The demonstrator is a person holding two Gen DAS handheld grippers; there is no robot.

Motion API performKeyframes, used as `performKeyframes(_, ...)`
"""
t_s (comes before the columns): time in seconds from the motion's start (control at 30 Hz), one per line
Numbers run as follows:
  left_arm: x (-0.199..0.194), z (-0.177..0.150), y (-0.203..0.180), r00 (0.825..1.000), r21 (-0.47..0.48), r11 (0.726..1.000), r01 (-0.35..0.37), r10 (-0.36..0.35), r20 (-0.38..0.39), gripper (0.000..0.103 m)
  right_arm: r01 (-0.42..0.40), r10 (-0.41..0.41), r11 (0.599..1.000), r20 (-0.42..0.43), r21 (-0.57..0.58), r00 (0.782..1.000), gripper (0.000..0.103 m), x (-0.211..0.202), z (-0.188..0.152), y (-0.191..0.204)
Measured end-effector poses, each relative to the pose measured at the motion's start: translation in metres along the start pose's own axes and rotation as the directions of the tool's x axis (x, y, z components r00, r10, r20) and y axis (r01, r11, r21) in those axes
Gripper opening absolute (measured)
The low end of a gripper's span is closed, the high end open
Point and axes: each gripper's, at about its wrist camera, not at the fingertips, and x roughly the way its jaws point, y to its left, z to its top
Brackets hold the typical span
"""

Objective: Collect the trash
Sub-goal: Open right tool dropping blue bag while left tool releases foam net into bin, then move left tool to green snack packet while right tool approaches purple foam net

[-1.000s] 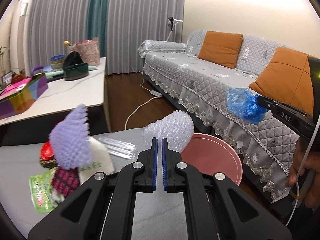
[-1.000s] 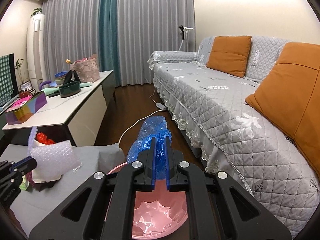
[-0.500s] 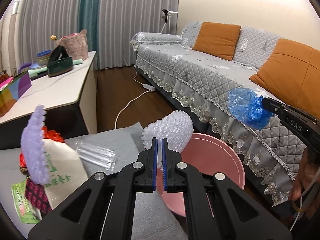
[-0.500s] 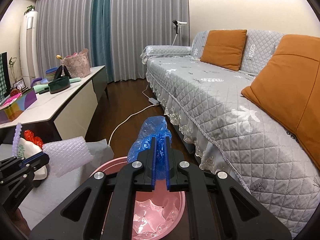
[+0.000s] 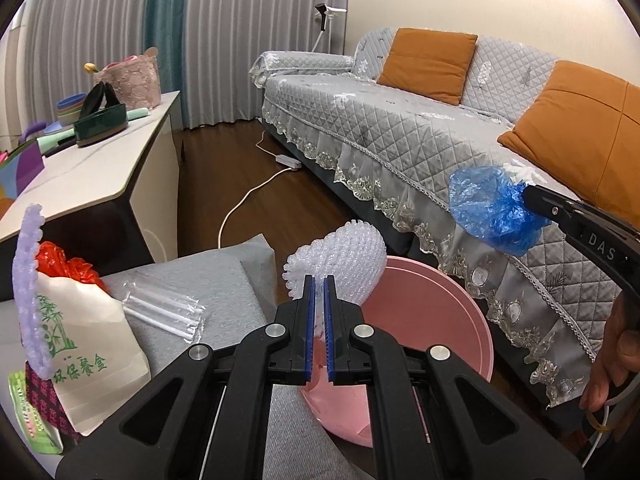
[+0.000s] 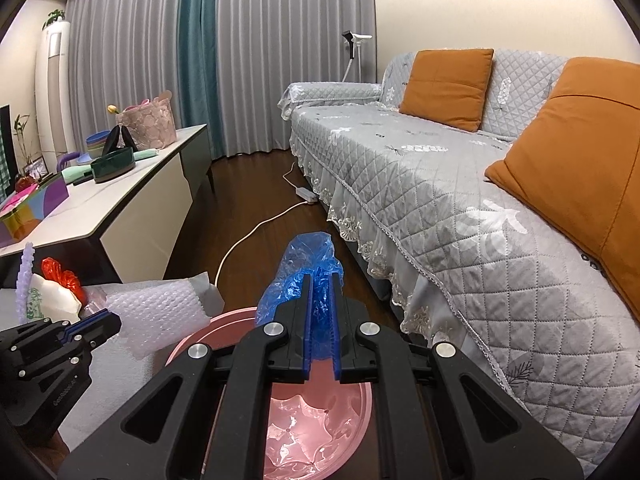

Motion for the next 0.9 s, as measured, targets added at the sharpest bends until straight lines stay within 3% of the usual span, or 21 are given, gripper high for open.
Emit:
performKeyframes(0.2, 0.006, 0.002, -0.001, 1.0, 0.005, 1.0, 0.016, -0.016, -0.023, 0.006, -0.004, 0.004, 1.0, -0.003, 0.002, 1.0, 0.013, 0.002, 0.0, 0.001)
performKeyframes(0.23, 0.007, 0.002, -0.001, 0.999, 0.006, 1.0, 0.013, -0.013, -0.033, 0.013, -0.004, 0.004, 1.0, -0.004, 0.002, 1.0, 0.015, 0.002, 0.0, 0.001)
performKeyframes(0.27, 0.007, 0.001, 0.0, 0.999, 0.005, 1.0, 0.008, -0.007, -0.039, 0.027, -0.002, 0.002, 1.0, -0.004, 0.004, 1.0, 0.024, 0.002, 0.0, 0.001)
performKeyframes(0.3, 0.006, 0.0, 0.001, 0.999, 0.002, 1.0, 0.003, -0.003, -0.035, 0.032, -0.001, 0.001, 1.0, -0.002, 0.005, 1.0, 0.035, 0.002, 0.0, 0.001)
performKeyframes(0.33, 0.003, 0.0, 0.003, 1.0, -0.003, 1.0, -0.004, 0.004, -0.027, 0.034, 0.002, -0.002, 1.0, 0.004, 0.008, 1.0, 0.041, 0.0, 0.001, 0.001)
performKeyframes(0.53, -0.018, 0.002, 0.013, 1.0, -0.015, 1.0, -0.025, 0.025, 0.003, 0.034, 0.012, -0.012, 1.0, 0.019, 0.006, 1.0, 0.063, -0.004, 0.002, 0.004)
performKeyframes(0.6, -0.03, 0.003, 0.018, 0.999, -0.021, 0.999, -0.033, 0.033, 0.018, 0.034, 0.014, -0.014, 1.0, 0.025, 0.003, 1.0, 0.076, -0.006, 0.003, 0.007)
performKeyframes(0.9, -0.089, -0.001, 0.047, 0.994, -0.045, 0.996, -0.079, 0.082, 0.077, 0.034, -0.027, 0.03, 0.999, 0.085, -0.027, 0.996, 0.08, -0.032, 0.006, 0.034)
